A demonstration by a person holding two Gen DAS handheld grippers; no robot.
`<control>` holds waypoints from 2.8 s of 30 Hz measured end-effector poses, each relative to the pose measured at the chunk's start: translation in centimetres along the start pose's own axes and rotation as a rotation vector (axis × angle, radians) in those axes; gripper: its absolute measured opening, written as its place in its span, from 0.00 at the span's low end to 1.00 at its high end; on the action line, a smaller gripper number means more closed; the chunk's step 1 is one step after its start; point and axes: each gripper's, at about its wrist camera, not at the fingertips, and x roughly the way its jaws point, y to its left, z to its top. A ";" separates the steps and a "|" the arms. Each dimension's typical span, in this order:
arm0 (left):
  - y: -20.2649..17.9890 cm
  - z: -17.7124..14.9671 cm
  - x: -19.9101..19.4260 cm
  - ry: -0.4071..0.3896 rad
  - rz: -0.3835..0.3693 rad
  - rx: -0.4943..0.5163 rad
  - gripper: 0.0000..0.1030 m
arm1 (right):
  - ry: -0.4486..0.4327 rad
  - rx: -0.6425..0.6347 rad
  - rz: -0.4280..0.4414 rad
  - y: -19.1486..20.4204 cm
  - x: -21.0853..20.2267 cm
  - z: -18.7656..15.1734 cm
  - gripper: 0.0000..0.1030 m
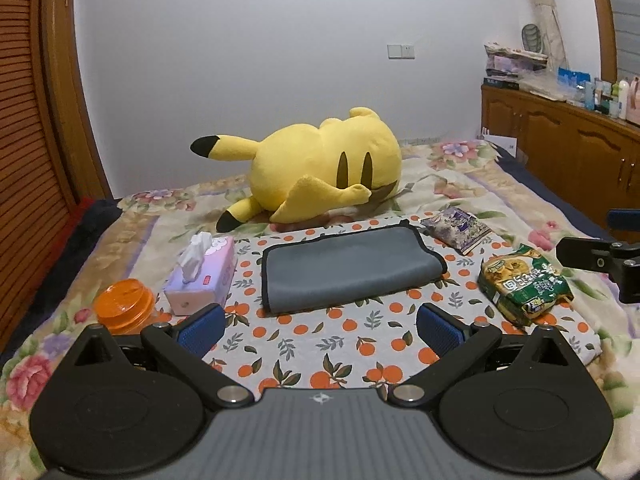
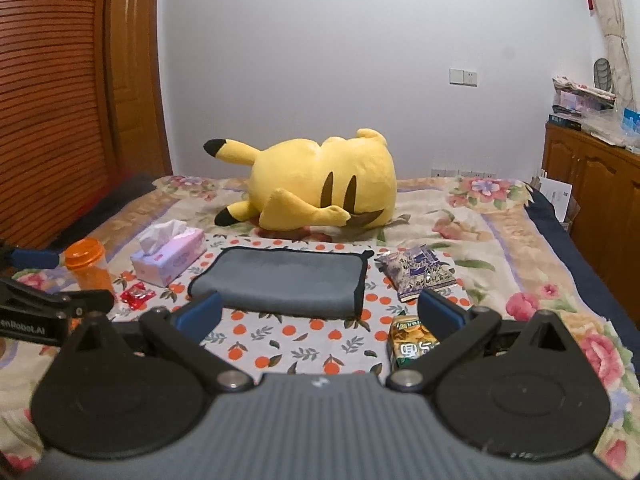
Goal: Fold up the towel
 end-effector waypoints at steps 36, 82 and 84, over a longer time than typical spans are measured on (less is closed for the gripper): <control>-1.5 -7.4 -4.8 0.032 0.001 -0.025 1.00 | 0.005 -0.003 -0.003 2.0 -6.1 -5.0 1.00; -0.7 -10.5 -6.3 0.003 0.028 -0.075 1.00 | 0.047 -0.003 -0.060 2.2 -5.6 -9.1 1.00; -0.7 -10.4 -6.4 -0.008 0.029 -0.077 1.00 | 0.035 -0.004 -0.062 2.2 -5.7 -9.1 1.00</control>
